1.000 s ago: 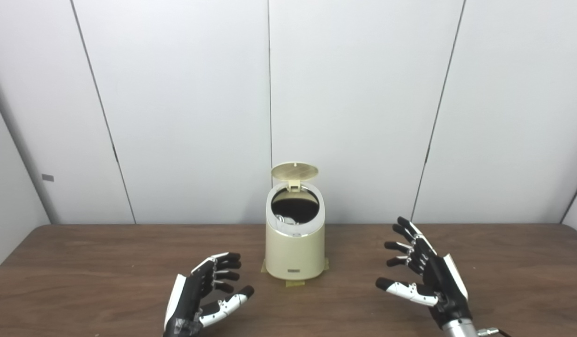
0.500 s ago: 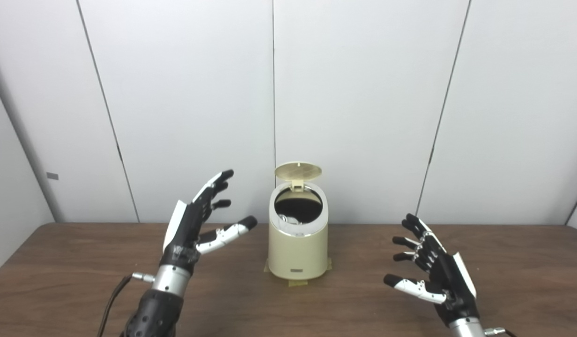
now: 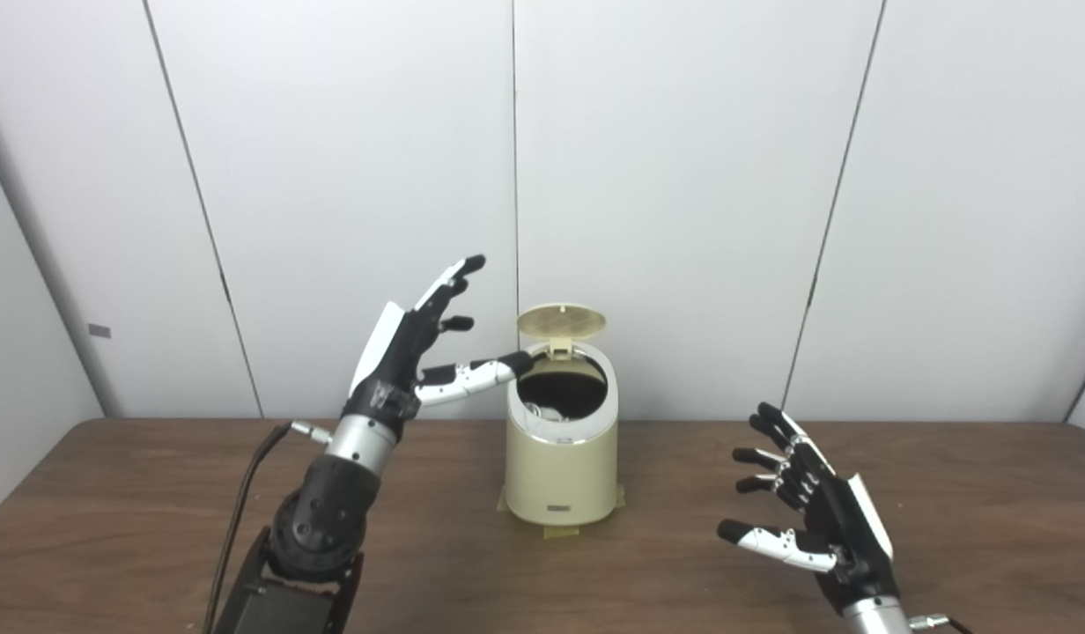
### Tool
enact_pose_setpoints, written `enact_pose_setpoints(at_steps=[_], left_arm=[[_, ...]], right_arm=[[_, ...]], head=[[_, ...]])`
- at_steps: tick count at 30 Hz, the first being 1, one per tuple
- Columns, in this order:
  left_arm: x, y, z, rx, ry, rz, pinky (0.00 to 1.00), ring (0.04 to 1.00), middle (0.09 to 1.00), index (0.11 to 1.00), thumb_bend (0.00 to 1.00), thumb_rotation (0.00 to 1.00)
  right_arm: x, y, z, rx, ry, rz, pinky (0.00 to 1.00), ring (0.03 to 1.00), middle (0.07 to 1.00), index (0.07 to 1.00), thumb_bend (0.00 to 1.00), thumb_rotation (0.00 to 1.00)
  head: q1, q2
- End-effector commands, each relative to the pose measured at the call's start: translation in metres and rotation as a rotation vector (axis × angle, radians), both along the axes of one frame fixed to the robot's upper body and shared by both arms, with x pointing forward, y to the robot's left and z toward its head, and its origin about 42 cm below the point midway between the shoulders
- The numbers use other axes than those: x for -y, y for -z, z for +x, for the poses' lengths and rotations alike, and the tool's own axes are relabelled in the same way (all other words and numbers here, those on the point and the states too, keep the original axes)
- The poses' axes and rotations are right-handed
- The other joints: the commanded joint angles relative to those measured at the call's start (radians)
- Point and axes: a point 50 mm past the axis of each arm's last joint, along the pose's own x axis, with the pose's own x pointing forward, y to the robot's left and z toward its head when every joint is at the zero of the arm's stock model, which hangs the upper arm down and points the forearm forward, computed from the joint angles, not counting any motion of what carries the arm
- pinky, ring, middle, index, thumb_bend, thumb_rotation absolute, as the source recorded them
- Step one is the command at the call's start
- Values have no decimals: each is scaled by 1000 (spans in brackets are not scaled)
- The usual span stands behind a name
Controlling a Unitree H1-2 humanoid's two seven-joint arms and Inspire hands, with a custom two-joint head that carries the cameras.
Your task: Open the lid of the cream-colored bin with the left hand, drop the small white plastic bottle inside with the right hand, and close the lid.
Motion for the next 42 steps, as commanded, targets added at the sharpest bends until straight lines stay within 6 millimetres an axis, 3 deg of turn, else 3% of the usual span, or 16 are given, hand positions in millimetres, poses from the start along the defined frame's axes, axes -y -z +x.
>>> enact_pose_setpoints(at_steps=[1, 12, 15, 19, 25, 32, 42], left_arm=[[8, -38, 12, 82, 30, 52, 867, 995, 1000, 982, 940, 406], [28, -45, 35, 54, 68, 185, 854, 1000, 1000, 994, 956, 404], [33, -43, 38, 57, 84, 235, 942, 1000, 1000, 985, 943, 397], [36, -43, 40, 67, 59, 373, 940, 1000, 987, 958, 937, 431], [35, -44, 37, 85, 17, 542, 999, 1000, 929, 898, 936, 456], [30, -43, 32, 110, 18, 577, 1000, 1000, 889, 843, 970, 482], [19, -44, 20, 137, 2, 627, 1000, 1000, 873, 834, 972, 510]], right_arm=[[-5, -12, 4, 62, -19, -4, 577, 750, 895, 896, 842, 227], [-12, -12, 4, 67, -16, 21, 563, 738, 896, 894, 852, 234], [-15, -14, 2, 64, -13, 22, 560, 731, 891, 894, 848, 240], [-17, -13, 2, 63, -5, 33, 561, 728, 890, 892, 842, 227], [-22, -17, 0, 66, -6, 34, 561, 713, 886, 888, 854, 252], [-26, -18, -2, 58, -17, 48, 553, 724, 895, 890, 827, 205], [-26, -19, -3, 60, -16, 40, 545, 720, 893, 891, 813, 191]], head=[[-1, -3], [-21, -9], [-28, -10], [-34, -13], [-42, -12], [-43, -11], [-43, -9]])
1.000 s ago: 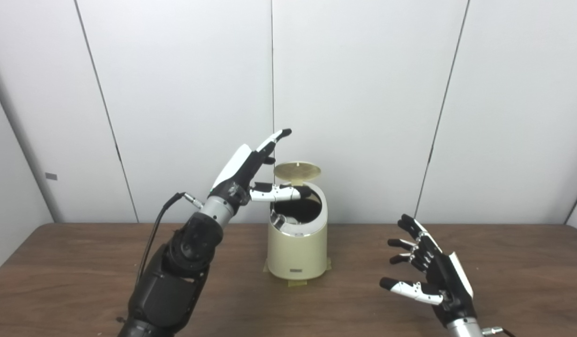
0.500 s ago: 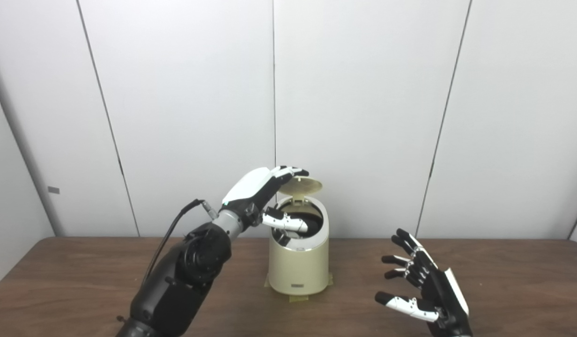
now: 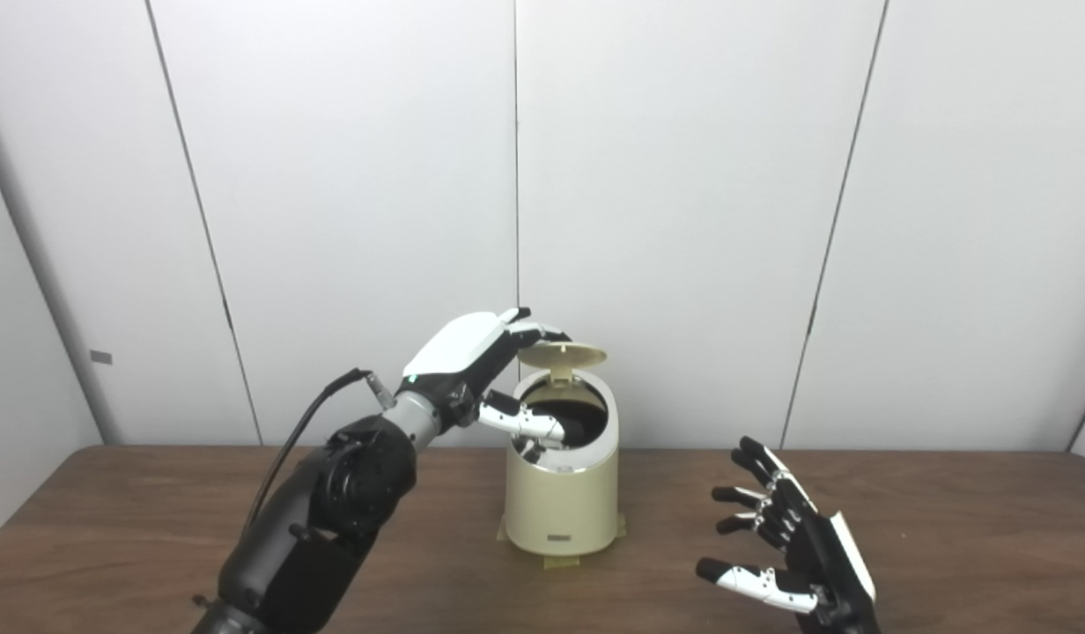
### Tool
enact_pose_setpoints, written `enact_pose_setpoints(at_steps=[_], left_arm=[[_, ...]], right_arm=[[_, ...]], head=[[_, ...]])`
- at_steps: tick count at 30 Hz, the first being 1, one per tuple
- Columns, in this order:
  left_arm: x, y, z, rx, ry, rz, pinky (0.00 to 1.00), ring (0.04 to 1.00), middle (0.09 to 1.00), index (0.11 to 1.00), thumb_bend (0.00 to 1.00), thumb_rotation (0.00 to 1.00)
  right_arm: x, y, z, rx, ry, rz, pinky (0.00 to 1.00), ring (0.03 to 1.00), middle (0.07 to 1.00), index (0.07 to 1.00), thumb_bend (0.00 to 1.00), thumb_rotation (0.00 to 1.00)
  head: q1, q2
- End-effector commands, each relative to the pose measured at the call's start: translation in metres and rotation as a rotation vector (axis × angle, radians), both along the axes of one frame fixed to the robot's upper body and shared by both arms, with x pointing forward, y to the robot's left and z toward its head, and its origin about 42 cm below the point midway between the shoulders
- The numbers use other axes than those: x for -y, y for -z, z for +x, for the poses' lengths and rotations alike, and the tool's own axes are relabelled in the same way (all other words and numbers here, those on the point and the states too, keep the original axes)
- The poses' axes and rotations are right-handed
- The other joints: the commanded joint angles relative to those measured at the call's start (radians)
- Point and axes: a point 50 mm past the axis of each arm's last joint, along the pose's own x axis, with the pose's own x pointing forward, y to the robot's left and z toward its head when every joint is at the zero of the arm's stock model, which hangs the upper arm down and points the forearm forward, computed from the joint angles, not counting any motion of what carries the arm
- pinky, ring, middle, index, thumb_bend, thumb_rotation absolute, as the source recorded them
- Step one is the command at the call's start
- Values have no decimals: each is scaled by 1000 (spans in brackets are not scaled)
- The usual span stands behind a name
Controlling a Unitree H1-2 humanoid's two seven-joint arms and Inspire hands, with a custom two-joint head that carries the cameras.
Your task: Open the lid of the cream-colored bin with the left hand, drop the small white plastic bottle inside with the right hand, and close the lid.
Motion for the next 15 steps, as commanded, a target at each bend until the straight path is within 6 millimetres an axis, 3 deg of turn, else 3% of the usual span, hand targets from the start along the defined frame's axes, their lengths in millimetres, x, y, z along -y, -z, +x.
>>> enact_pose_setpoints(at_steps=[1, 15], left_arm=[[-1, -29, -1, 88, 4, 11, 1000, 1000, 873, 835, 972, 511], [-5, -27, -20, 116, 11, 102, 1000, 1000, 859, 840, 951, 488]], right_arm=[[-2, -18, 6, 70, -5, -2, 544, 720, 892, 891, 817, 197], [-4, -19, 6, 66, 9, -7, 532, 720, 892, 886, 805, 172]], head=[[1, -1], [2, 10]])
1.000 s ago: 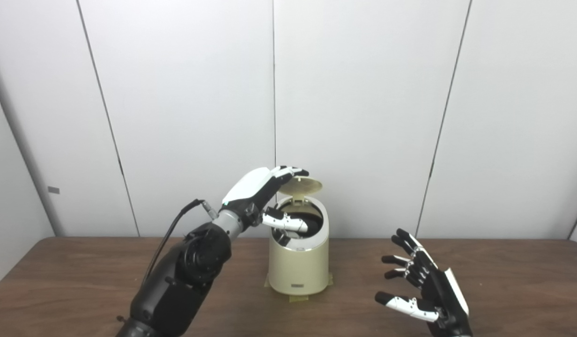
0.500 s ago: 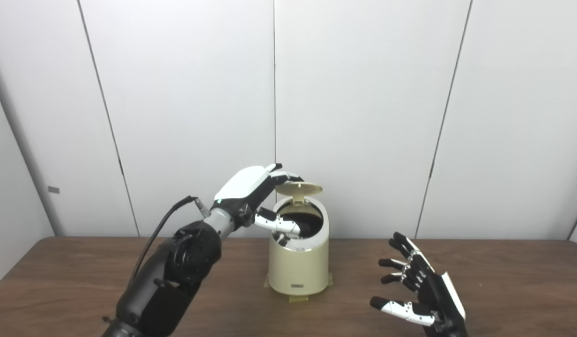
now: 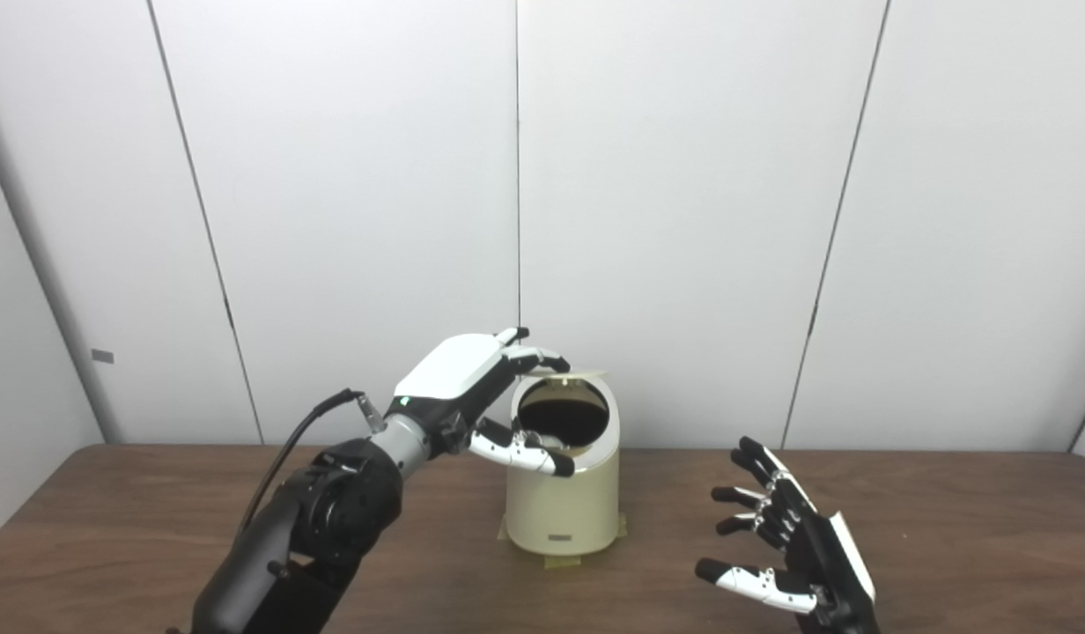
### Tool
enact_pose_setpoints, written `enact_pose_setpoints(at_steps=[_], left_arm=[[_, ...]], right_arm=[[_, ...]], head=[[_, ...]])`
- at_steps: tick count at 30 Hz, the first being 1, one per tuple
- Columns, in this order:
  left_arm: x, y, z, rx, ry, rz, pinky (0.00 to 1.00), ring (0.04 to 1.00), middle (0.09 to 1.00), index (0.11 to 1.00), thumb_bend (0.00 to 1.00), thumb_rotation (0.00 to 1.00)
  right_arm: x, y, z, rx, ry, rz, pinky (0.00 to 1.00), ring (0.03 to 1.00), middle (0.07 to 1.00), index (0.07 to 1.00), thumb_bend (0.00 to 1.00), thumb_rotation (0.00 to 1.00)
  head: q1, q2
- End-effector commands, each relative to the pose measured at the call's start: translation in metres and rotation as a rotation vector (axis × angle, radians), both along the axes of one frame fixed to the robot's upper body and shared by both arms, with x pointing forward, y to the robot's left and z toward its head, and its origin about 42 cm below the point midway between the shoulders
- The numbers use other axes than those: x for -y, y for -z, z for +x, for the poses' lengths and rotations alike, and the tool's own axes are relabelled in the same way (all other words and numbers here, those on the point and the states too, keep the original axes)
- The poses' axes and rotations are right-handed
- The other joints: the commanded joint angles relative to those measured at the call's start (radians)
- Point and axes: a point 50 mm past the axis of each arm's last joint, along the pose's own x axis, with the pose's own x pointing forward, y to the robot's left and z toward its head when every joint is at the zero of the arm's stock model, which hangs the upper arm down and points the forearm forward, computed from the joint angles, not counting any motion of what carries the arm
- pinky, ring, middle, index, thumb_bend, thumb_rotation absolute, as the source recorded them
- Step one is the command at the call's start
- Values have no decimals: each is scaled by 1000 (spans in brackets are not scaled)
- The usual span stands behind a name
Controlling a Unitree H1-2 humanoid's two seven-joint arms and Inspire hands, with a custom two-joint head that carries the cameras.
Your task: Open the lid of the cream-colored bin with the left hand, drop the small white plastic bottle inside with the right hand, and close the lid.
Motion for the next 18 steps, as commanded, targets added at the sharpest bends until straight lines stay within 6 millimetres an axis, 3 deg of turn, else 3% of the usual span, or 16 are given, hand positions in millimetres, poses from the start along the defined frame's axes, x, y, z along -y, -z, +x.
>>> enact_pose_setpoints(at_steps=[1, 8, 18], left_arm=[[1, -29, 1, 93, 3, 7, 1000, 1000, 856, 839, 949, 479], [3, -17, 0, 109, 5, 55, 969, 998, 835, 825, 977, 494], [6, -2, -2, 74, 19, 83, 982, 999, 827, 821, 1000, 512]], right_arm=[[-4, -19, 7, 72, 4, -1, 531, 712, 889, 887, 796, 169], [-1, -15, 8, 49, -1, 54, 559, 714, 905, 895, 843, 258], [0, -15, 9, 51, 1, 63, 554, 706, 899, 881, 850, 246]], head=[[-1, 0], [-5, 5], [-6, 9]])
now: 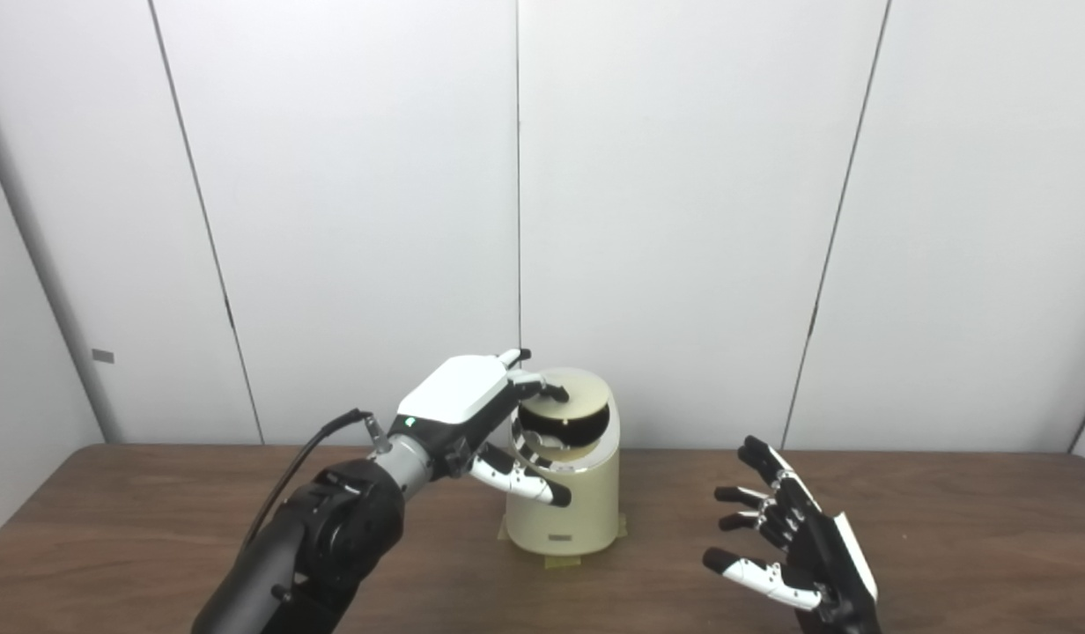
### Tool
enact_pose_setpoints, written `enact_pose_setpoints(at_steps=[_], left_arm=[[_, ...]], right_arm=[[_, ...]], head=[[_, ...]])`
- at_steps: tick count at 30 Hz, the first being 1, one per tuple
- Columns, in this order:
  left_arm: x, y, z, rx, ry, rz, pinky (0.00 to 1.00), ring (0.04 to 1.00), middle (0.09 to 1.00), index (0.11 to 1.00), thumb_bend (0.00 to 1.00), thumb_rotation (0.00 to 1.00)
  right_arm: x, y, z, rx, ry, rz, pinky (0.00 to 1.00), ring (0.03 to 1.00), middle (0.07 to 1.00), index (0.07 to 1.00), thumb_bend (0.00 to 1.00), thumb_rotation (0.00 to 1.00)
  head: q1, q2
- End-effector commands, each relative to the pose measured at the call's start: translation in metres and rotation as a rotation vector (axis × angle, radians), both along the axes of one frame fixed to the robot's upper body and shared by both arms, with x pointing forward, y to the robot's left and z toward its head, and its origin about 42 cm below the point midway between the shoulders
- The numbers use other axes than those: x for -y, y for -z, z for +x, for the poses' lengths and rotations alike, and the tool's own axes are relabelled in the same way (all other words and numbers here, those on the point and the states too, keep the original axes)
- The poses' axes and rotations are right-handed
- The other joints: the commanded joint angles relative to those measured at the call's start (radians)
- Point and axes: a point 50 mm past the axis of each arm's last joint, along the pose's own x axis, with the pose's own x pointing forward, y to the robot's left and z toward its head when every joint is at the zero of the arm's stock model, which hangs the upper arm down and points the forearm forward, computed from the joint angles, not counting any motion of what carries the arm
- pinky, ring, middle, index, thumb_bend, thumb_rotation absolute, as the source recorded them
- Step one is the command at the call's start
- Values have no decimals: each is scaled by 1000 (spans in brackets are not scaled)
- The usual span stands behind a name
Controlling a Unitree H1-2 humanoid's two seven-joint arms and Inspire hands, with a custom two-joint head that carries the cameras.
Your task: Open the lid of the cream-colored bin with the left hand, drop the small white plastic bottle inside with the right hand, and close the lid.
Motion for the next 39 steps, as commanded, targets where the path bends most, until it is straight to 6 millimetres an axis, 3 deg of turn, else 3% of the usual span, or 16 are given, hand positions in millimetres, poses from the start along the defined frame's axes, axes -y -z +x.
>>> enact_pose_setpoints(at_steps=[1, 7, 17, 25, 30, 35, 39], left_arm=[[2, -18, 4, 64, 18, 7, 985, 1000, 826, 820, 999, 497], [6, -5, 2, 64, 32, 70, 999, 995, 823, 823, 965, 467], [12, 13, -3, 99, 69, 225, 994, 995, 821, 825, 953, 501], [19, 30, -4, 62, 90, 346, 1000, 981, 794, 798, 965, 441], [20, 37, -3, 13, 90, 404, 1000, 974, 773, 760, 996, 491], [16, 26, -5, 54, 92, 344, 1000, 957, 765, 762, 975, 485], [9, 3, -7, 167, 62, 217, 1000, 938, 761, 767, 928, 466]], right_arm=[[-1, -15, 8, 60, -5, 16, 554, 705, 899, 882, 852, 248], [-5, -18, 6, 61, -13, 21, 548, 704, 901, 885, 857, 247], [-4, -18, 5, 56, -8, 11, 550, 710, 902, 887, 860, 256], [-5, -22, 4, 61, -7, 14, 549, 704, 896, 879, 869, 254], [-4, -20, 5, 52, -7, 28, 562, 709, 896, 879, 864, 250], [-3, -20, 4, 55, -3, 17, 565, 705, 893, 878, 862, 258], [-3, -20, 4, 56, -4, 10, 560, 702, 894, 880, 859, 260]], head=[[0, 4], [-5, 7], [-11, 14], [-13, 24], [-13, 24], [-11, 29], [-11, 28]])
